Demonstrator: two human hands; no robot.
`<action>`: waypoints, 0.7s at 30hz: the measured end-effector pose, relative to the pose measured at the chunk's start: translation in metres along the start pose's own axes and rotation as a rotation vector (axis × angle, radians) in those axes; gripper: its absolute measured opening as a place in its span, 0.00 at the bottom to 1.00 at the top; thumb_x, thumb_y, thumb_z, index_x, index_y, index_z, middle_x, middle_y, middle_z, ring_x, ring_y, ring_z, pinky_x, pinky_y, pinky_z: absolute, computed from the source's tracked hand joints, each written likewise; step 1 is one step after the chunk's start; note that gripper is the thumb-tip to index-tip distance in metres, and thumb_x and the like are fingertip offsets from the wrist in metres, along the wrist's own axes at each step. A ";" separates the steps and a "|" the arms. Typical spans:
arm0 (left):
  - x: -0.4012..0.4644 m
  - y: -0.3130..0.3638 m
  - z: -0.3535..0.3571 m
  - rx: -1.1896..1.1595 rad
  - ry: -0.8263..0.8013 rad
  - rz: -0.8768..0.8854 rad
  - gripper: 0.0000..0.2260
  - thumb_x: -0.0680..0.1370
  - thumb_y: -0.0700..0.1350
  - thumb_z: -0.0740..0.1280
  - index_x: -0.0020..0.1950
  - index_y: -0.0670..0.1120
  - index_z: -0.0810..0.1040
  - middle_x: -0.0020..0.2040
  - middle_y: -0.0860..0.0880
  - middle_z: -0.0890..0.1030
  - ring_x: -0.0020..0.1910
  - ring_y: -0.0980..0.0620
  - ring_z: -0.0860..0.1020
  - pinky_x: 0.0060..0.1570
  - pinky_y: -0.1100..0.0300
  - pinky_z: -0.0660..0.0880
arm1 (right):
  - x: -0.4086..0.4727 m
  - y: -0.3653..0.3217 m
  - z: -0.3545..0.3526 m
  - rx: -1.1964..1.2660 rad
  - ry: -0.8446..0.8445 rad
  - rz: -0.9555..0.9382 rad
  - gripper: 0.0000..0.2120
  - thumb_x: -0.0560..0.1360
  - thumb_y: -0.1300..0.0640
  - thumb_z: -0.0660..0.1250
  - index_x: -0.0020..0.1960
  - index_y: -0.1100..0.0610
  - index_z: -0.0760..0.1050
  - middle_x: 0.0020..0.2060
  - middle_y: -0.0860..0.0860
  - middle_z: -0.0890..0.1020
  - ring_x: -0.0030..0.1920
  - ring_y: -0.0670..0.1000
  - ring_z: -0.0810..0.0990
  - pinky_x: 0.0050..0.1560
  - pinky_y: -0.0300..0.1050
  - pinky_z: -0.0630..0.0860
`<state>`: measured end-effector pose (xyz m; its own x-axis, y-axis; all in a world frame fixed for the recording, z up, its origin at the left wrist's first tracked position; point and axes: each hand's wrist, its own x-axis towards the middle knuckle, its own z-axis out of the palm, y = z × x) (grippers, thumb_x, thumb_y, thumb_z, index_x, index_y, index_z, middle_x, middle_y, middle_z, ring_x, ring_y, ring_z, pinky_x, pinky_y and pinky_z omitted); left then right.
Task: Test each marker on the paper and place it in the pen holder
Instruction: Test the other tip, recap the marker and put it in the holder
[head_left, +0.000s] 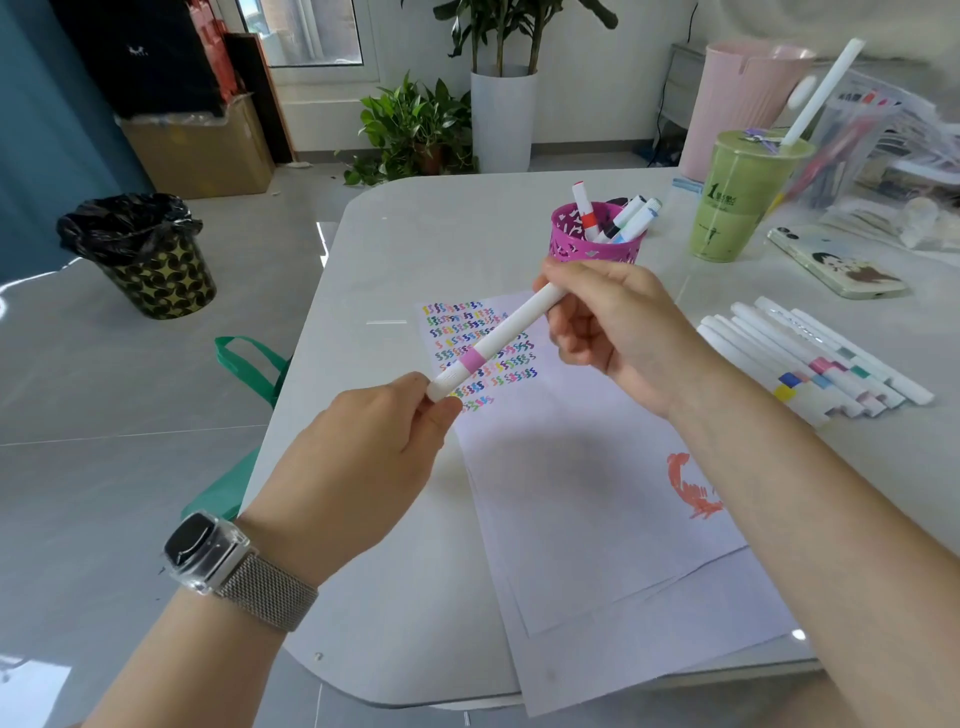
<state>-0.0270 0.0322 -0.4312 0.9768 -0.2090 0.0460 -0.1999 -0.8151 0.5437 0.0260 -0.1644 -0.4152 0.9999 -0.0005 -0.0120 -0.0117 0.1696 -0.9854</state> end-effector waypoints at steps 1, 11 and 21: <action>0.000 0.001 0.000 -0.012 0.018 -0.004 0.13 0.77 0.57 0.56 0.42 0.50 0.73 0.39 0.52 0.80 0.38 0.49 0.79 0.39 0.49 0.76 | 0.001 -0.002 -0.004 0.025 0.015 -0.027 0.12 0.80 0.57 0.63 0.38 0.59 0.76 0.21 0.49 0.74 0.22 0.46 0.68 0.23 0.36 0.62; 0.003 -0.005 0.003 0.037 0.101 -0.018 0.06 0.76 0.52 0.60 0.47 0.52 0.74 0.43 0.59 0.80 0.35 0.55 0.78 0.43 0.54 0.76 | 0.016 -0.016 -0.041 0.025 0.373 -0.475 0.04 0.79 0.56 0.64 0.49 0.55 0.78 0.33 0.49 0.82 0.31 0.48 0.74 0.34 0.40 0.73; 0.005 -0.005 0.005 0.072 0.112 -0.036 0.08 0.76 0.52 0.61 0.51 0.52 0.73 0.47 0.59 0.79 0.38 0.54 0.78 0.47 0.55 0.75 | 0.019 -0.010 -0.033 -0.047 0.284 -0.340 0.08 0.79 0.54 0.64 0.55 0.56 0.77 0.44 0.50 0.85 0.35 0.47 0.80 0.36 0.41 0.77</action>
<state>-0.0217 0.0331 -0.4380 0.9850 -0.1206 0.1231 -0.1658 -0.8586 0.4851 0.0454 -0.1991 -0.4111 0.9067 -0.3199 0.2748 0.3112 0.0676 -0.9480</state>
